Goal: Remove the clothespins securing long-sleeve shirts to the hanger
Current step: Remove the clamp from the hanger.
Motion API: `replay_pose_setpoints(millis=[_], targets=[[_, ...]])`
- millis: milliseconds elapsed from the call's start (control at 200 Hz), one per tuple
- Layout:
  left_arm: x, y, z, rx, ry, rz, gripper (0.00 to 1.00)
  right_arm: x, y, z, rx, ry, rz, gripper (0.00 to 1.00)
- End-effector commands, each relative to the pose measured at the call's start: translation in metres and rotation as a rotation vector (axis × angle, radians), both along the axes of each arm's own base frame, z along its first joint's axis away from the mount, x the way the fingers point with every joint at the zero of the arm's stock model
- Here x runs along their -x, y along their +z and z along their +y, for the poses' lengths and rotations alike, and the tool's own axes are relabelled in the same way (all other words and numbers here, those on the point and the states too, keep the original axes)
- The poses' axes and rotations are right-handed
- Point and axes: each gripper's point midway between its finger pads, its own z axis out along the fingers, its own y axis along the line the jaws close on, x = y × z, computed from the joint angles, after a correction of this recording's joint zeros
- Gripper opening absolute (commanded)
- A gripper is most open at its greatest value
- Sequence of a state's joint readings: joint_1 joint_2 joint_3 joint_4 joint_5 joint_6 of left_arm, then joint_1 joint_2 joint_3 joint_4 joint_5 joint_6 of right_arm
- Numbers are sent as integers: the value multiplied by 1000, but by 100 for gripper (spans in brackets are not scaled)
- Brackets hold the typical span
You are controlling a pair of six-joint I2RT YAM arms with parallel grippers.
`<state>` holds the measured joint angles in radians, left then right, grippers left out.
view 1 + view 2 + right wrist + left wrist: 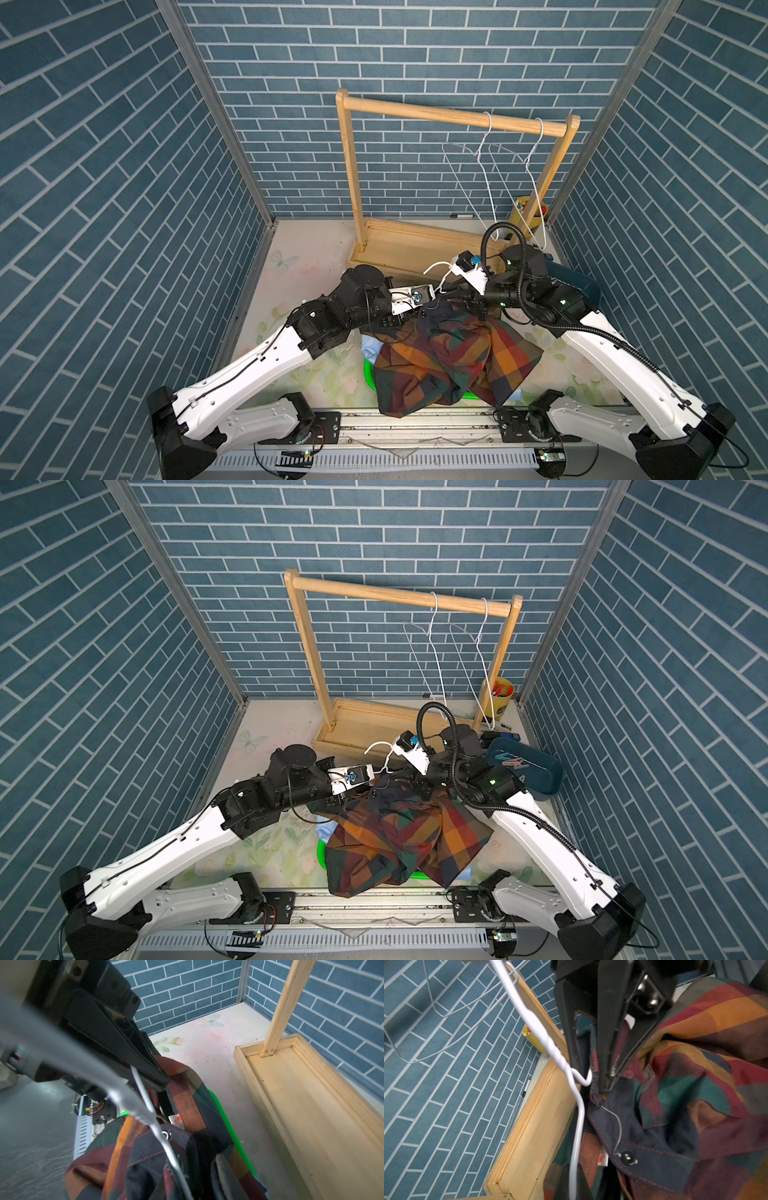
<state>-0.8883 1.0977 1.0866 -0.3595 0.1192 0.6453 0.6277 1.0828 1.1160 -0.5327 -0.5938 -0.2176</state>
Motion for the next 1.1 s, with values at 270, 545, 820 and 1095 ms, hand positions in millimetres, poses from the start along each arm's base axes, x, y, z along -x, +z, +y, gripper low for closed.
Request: replay_pose_setpoints(millis=[270,545,820,1095], targets=[[-10,16,-12,36,-3,-30,10,18,10,-5,-28,41,12,0],[-33,38,-8,144,60,-29,58,11,3,-25,41,-51,-98,0],[-50,77,20,353,108,43,100,21,1,-29,18,-40,-97,0],[-66,103,97,644,98,190,100,32,1,-33,6,-20,-98,0]])
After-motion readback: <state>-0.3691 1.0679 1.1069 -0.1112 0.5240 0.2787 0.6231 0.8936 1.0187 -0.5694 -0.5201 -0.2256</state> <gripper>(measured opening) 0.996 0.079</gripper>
